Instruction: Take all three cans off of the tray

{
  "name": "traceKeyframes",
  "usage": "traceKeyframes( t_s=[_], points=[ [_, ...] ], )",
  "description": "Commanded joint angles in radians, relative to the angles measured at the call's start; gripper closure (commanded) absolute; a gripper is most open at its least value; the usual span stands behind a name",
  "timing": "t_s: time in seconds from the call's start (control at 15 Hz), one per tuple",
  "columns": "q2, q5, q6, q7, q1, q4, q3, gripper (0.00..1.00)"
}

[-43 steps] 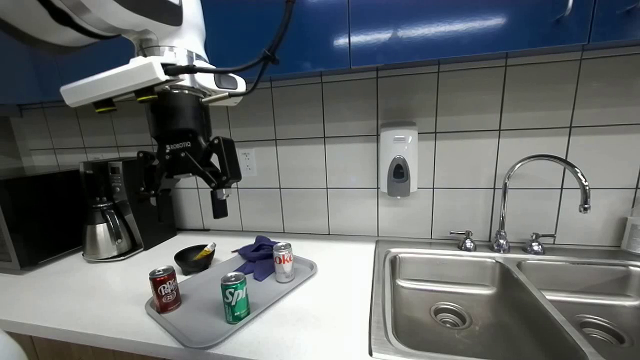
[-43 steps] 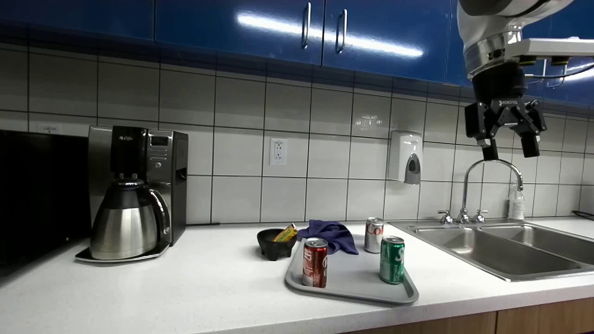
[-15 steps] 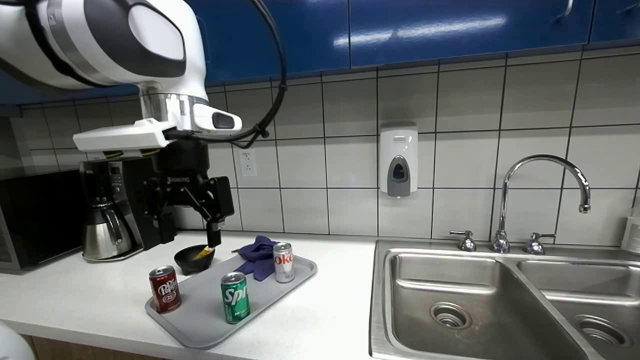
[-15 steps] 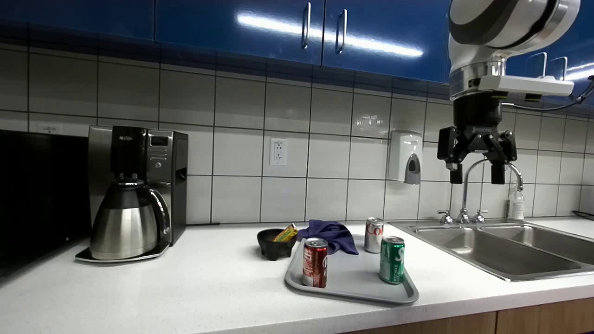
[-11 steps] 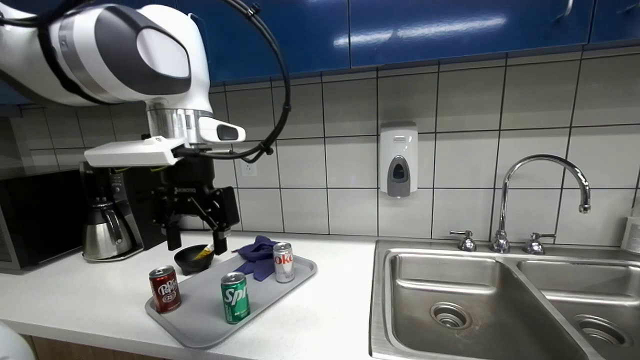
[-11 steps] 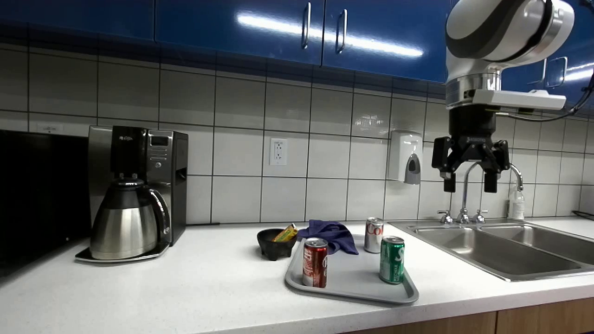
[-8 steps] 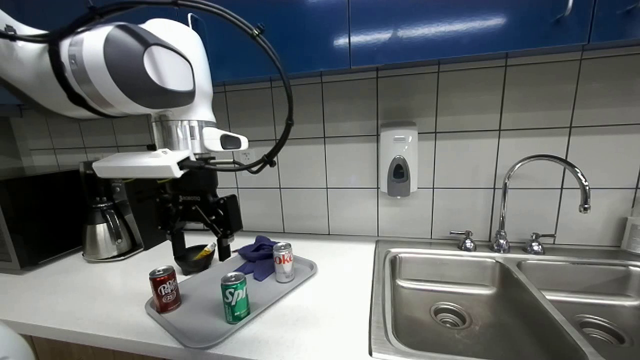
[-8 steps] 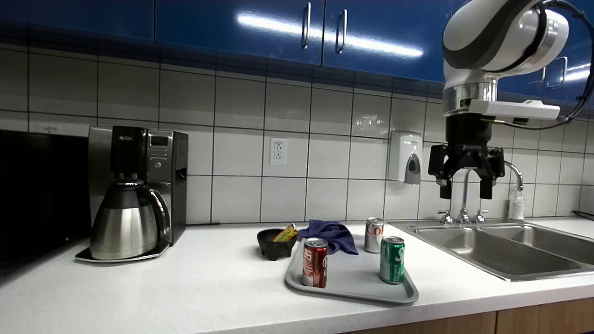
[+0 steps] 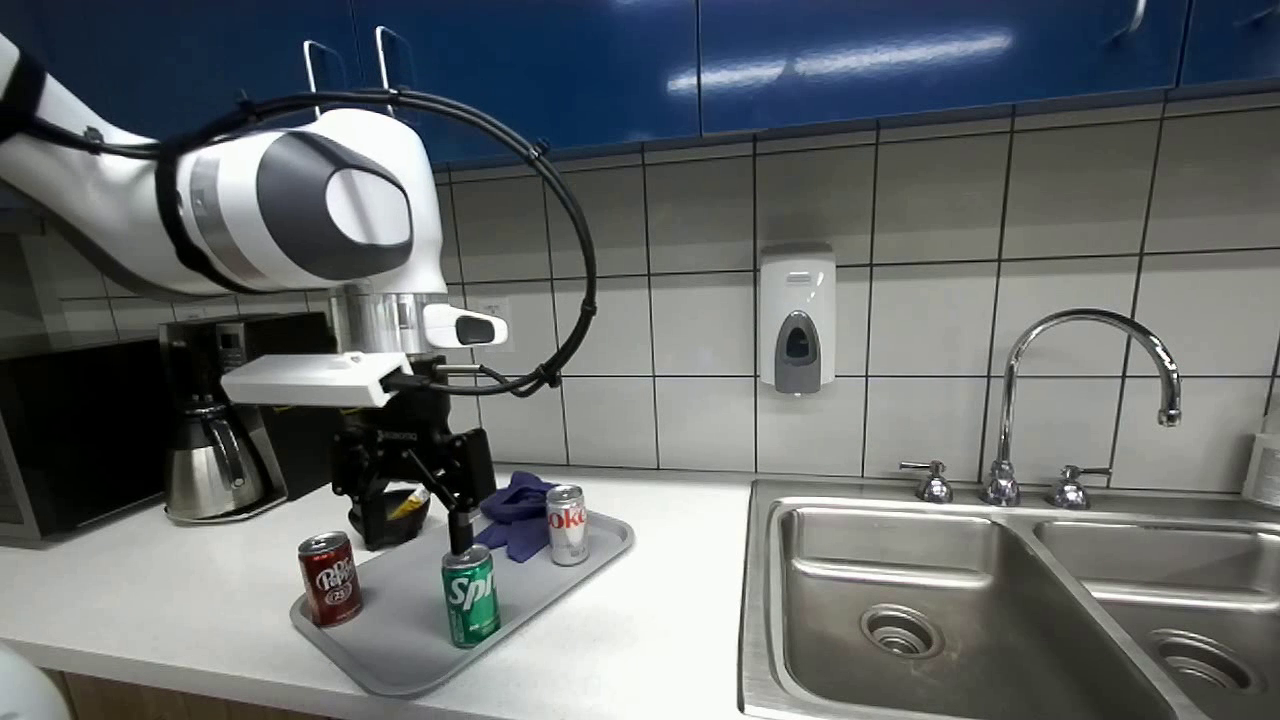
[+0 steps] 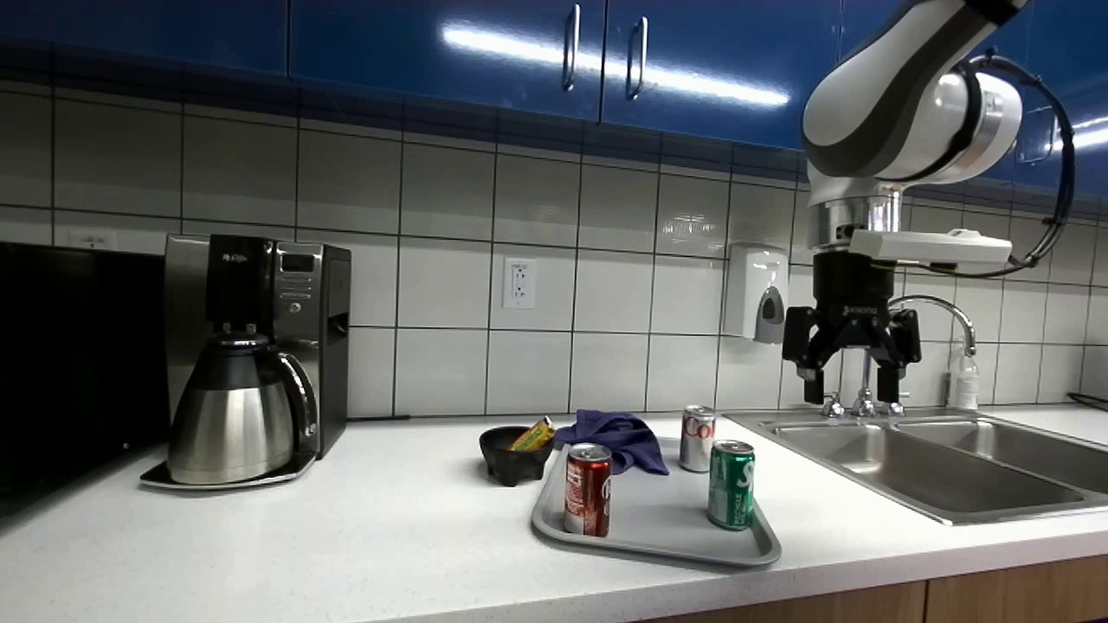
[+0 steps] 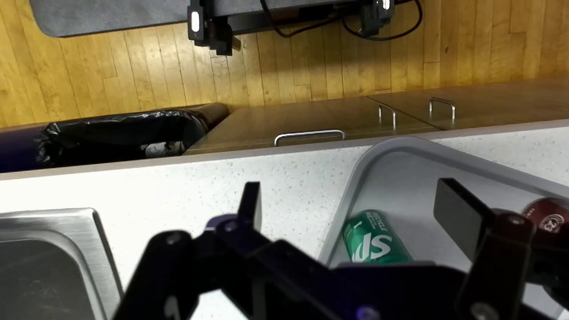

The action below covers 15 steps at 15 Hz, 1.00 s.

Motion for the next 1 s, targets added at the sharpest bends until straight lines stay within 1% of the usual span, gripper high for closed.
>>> traceKeyframes(
  t_s=[0.0, 0.53, 0.93],
  points=[
    [0.084, 0.011, 0.047, 0.044, 0.005, 0.022, 0.024, 0.00],
    [0.242, 0.006, 0.131, 0.113, 0.009, 0.068, 0.052, 0.00],
    [0.359, -0.003, 0.162, 0.166, 0.016, 0.130, 0.067, 0.00]
  ],
)
